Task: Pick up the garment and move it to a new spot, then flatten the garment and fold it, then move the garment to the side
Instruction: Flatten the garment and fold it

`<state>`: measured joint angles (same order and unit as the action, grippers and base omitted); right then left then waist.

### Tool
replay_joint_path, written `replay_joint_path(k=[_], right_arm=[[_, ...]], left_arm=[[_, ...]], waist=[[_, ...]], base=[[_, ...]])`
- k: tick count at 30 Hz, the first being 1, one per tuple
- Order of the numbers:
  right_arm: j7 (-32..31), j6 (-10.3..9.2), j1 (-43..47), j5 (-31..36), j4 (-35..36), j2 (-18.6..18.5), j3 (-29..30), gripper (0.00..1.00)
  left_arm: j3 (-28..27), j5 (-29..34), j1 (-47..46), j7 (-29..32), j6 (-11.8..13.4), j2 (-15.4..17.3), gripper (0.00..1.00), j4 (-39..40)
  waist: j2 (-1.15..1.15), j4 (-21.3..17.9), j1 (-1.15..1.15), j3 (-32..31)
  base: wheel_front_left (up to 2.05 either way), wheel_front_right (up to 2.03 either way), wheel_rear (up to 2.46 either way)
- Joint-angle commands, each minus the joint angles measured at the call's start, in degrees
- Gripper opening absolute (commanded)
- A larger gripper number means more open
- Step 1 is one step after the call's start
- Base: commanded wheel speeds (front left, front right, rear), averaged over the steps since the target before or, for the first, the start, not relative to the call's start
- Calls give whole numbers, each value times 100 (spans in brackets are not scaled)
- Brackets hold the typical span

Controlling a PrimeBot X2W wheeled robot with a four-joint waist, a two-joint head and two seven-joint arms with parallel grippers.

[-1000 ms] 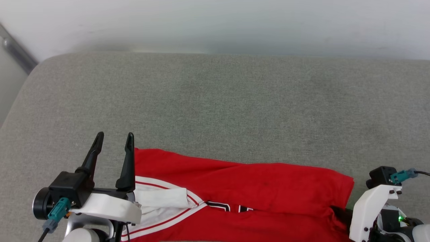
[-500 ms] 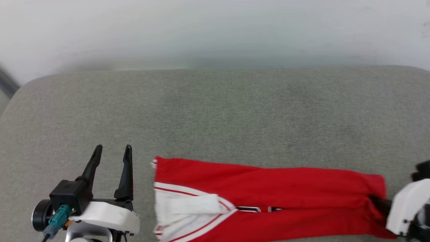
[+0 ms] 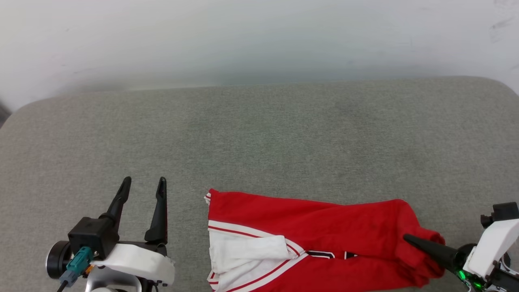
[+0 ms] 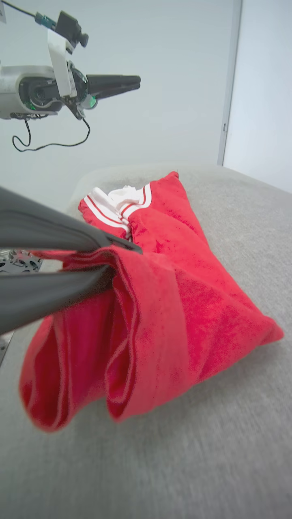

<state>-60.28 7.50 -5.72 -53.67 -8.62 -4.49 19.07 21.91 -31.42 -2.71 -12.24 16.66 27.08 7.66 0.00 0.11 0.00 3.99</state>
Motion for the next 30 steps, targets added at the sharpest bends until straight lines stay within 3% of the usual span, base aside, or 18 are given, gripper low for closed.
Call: replay_joint_path(k=[1,5,12,20,26,27,28,29,30], right_arm=[[-262,-1,-143,-521,-21,118,62,0],[-493,-2,-250,-1125,-190,162,-17,0],[-23,-1,-508,-2191,-710,165,-1185,0],[524,-1,-954,-2353,-982,165,-2602,0],[1126,-2,-1310,-1888,-1358,160,-3264,1],[1235,-1,-1350,-1779,-1444,160,-3338,15],[1348,-1,-1391,-1673,-1534,162,-3395,36],[1430,-1,-1431,-1615,-1605,161,-3459,100],[1499,-1,-1464,-1612,-1660,162,-3527,100]], left_arm=[[42,10,-82,26,-38,4,100,-7],[97,18,-138,50,-60,-13,100,-27],[212,27,-254,75,-99,-94,100,-67],[253,19,-384,10,-143,-171,100,-113],[267,-8,-531,-54,-210,-260,100,-190],[270,-10,-557,-61,-228,-279,100,-216],[273,-18,-585,-71,-244,-296,100,-240],[270,-23,-608,-77,-250,-305,100,-261],[265,-26,-622,-91,-257,-313,100,-287]], waist=[[0,83,0,-5],[0,230,0,13],[0,669,0,136],[0,1006,0,420],[0,1088,0,647],[0,1090,0,668],[0,1089,0,686],[0,1082,0,705],[0,1069,0,720]], base=[[0,0,0],[0,0,0],[0,0,0],[0,0,0],[0,0,0],[0,0,0],[0,0,0],[0,0,0],[0,0,0]])
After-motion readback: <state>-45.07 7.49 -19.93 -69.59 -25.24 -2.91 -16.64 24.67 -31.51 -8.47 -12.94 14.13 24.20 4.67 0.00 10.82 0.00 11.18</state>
